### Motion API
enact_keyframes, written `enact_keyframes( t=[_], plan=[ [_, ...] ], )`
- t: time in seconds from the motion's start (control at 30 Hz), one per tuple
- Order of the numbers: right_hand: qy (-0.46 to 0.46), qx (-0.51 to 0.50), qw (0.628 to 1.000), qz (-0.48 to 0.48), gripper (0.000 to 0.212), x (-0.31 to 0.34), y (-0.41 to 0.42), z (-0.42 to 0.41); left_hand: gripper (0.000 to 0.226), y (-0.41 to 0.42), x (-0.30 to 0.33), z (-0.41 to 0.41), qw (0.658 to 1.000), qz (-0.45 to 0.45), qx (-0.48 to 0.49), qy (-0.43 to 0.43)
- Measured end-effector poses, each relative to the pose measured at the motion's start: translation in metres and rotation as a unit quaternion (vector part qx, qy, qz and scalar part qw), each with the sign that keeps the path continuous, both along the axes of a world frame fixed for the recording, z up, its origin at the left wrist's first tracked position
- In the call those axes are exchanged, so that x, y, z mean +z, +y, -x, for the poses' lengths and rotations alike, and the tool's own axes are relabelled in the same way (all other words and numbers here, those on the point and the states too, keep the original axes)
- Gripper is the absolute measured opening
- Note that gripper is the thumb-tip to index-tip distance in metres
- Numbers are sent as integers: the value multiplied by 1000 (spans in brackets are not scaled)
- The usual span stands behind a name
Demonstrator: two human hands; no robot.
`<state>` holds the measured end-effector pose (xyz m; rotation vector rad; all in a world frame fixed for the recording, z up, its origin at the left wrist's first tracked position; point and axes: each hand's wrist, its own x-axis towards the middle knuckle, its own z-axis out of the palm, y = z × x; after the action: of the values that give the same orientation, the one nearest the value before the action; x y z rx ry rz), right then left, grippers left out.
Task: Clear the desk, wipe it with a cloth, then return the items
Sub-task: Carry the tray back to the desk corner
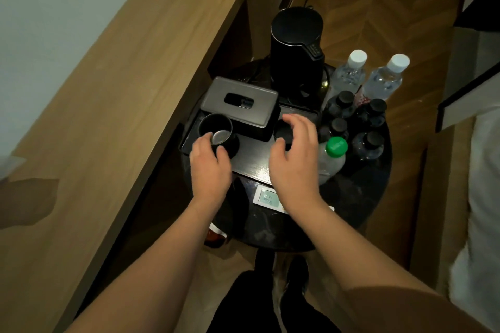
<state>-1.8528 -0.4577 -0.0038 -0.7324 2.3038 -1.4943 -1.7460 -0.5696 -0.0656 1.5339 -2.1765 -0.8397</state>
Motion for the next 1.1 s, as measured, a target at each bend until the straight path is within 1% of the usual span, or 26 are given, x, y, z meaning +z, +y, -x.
enact_keyframes(
  t=[0.03, 0.07, 0.17, 0.27, 0.33, 0.47, 0.57, 0.63, 0.7, 0.77, 0.8, 0.9, 1.0, 1.1],
  plan=[
    [-55, -39, 998, -13, 40, -8, -7, -1, 44, -10, -2, -5, 1000, 7, 18, -4],
    [-89, -68, 993, -35, 40, -17, -14, 1, 44, -21, -4, -10, 999, 12, 29, -7],
    [-136, -96, 979, -121, 47, -47, -31, 7, 44, -61, -19, -18, 998, 15, 56, -14],
    [-216, -148, 953, -152, 56, -70, -51, 15, 45, -101, -34, -11, 997, -29, 62, -21],
    [-247, -180, 936, -176, 60, -83, -64, 22, 47, -123, -41, -3, 997, -52, 49, -23],
    [-285, -246, 903, -204, 62, -106, -79, 39, 49, -151, -50, 14, 996, -76, 22, -32],
    [-303, -281, 886, -212, 64, -119, -85, 48, 52, -161, -55, 22, 993, -112, 13, -23],
    [-316, -303, 872, -219, 66, -126, -89, 52, 54, -167, -58, 26, 988, -152, 22, -11],
    [-333, -324, 855, -230, 70, -130, -92, 54, 56, -174, -65, 29, 975, -220, 35, 2],
    [-347, -333, 845, -235, 74, -132, -95, 56, 63, -182, -71, 31, 955, -292, 47, 16],
    [-350, -333, 842, -238, 74, -133, -95, 57, 69, -186, -73, 32, 949, -312, 49, 17],
    [-354, -334, 837, -250, 75, -135, -98, 57, 80, -195, -77, 35, 948, -316, 42, 9],
    [-359, -348, 827, -255, 75, -137, -101, 59, 98, -201, -79, 39, 939, -341, 48, 3],
    [-370, -370, 814, -252, 74, -140, -103, 64, 103, -207, -87, 41, 931, -361, 45, 0]
  ],
)
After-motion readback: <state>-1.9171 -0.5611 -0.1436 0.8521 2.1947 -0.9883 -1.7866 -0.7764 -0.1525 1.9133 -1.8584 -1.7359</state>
